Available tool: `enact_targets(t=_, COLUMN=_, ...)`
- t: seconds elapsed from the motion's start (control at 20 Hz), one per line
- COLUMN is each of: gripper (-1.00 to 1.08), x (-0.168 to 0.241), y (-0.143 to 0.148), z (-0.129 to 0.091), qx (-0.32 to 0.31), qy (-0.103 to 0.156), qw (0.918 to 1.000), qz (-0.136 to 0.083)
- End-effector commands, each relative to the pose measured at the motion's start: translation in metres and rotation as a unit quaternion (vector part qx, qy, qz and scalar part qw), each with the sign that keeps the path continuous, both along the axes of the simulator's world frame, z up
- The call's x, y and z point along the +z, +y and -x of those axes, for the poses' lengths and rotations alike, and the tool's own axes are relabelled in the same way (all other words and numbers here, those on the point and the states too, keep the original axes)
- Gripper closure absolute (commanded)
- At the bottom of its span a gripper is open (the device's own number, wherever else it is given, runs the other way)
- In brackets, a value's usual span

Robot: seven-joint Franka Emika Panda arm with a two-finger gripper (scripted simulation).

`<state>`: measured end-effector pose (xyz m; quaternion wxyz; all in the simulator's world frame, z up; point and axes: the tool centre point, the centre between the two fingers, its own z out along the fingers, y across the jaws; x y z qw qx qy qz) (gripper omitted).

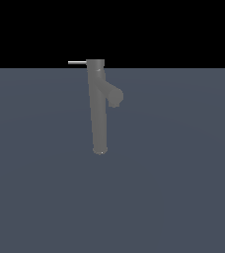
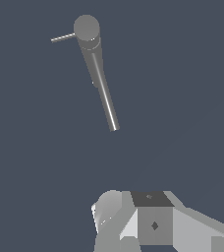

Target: Turn on the faucet by rotating a designated handle.

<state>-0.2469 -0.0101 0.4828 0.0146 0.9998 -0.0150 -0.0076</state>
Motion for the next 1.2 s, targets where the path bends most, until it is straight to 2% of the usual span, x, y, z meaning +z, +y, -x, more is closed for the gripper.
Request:
enact_targets(t=0.0, gripper=1.08, x=0.000, y=0.000, z=0.000, qx=0.000, qy=0.000, qw=1.0000, qz=0.000)
enact_targets(t=0.4, gripper=1.08, x=0.004, y=0.012, z=-0.006, qx=0.022, qy=-0.006, qw=0.9996, qz=-0.015)
enact_targets(t=0.75, gripper=1.08, x=0.003, y=0.013, z=-0.009, qx=0.024, qy=-0.006, qw=0.9996, qz=-0.015)
enact_targets(t=1.15, gripper=1.08, x=-0.005, y=0.019, z=-0.037, qx=0.035, qy=-0.006, qw=0.9993, qz=-0.013)
